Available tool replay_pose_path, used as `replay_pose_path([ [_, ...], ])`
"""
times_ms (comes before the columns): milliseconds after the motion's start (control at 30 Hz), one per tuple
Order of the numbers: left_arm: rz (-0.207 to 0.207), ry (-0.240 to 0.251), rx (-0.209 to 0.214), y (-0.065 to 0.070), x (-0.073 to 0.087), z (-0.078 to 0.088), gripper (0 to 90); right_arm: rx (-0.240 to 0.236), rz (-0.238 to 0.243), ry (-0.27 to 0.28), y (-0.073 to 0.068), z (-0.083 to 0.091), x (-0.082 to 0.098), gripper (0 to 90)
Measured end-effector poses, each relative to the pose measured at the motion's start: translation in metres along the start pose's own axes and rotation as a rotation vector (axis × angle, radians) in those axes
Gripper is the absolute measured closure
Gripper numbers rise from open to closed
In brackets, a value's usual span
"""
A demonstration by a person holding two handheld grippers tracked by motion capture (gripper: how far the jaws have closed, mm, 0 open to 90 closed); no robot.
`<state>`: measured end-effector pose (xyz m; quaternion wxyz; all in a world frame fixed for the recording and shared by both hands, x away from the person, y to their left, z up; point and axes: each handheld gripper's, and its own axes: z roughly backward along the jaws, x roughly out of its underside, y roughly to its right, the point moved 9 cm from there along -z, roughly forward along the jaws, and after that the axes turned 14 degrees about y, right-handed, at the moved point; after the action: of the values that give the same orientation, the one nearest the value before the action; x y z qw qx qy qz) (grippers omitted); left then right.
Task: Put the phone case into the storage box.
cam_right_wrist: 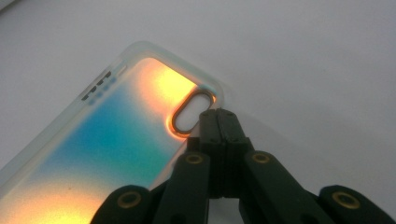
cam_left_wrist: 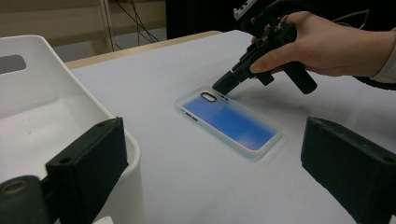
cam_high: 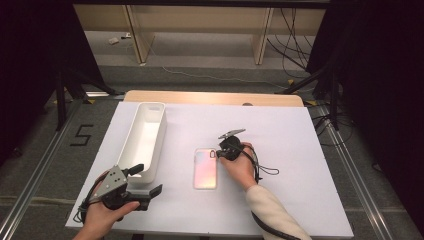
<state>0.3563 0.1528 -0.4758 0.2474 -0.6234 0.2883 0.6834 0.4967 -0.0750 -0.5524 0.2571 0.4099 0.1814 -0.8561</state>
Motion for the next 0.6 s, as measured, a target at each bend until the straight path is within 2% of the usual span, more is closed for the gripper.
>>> replay_pose_path([
  [67,0.0,0.001,-0.002,-0.0001,-0.0002,0.0001,6.7,0.001,0.002,0.006,0.0005,-0.0008,-0.0006,90.0],
  [133,-0.001,0.0,0.0,0.0,0.0,-0.0001,6.8,-0.004,0.03,0.021,0.0027,-0.003,-0.002,90.0],
  [233,0.0,0.0,-0.003,-0.0001,-0.0001,0.0001,6.8,0.001,0.028,0.02,0.003,-0.0032,-0.0023,90.0],
  [267,-0.001,0.0,-0.003,-0.0002,-0.0001,0.0001,6.8,-0.005,0.013,-0.003,0.0009,-0.0019,-0.0009,90.0],
  [300,-0.001,0.0,0.0,-0.0002,0.0,0.0,6.8,-0.003,0.032,0.004,0.0021,-0.0033,-0.0013,90.0],
  [333,-0.003,0.0,0.001,-0.0003,0.0002,-0.0001,6.8,-0.007,0.019,-0.007,0.0007,-0.0023,-0.0012,90.0],
  [367,-0.003,0.0,0.001,-0.0003,0.0002,-0.0001,6.9,-0.002,0.024,0.021,0.0013,-0.0053,-0.0039,90.0],
  [433,-0.004,0.0,0.001,-0.0002,0.0,0.0002,6.9,-0.007,0.04,0.027,0.0016,-0.0069,-0.005,90.0],
  [500,-0.004,0.0,0.001,-0.0002,0.0,0.0003,6.9,-0.004,0.034,0.026,0.001,-0.0073,-0.0053,90.0],
  [533,-0.003,-0.001,0.001,-0.0003,0.0001,0.0003,6.9,0.0,0.001,0.005,-0.002,-0.0058,-0.004,90.0],
  [600,-0.004,-0.001,0.003,-0.0001,0.0001,0.0001,6.9,0.001,0.005,0.006,-0.0028,-0.0068,-0.0045,90.0],
])
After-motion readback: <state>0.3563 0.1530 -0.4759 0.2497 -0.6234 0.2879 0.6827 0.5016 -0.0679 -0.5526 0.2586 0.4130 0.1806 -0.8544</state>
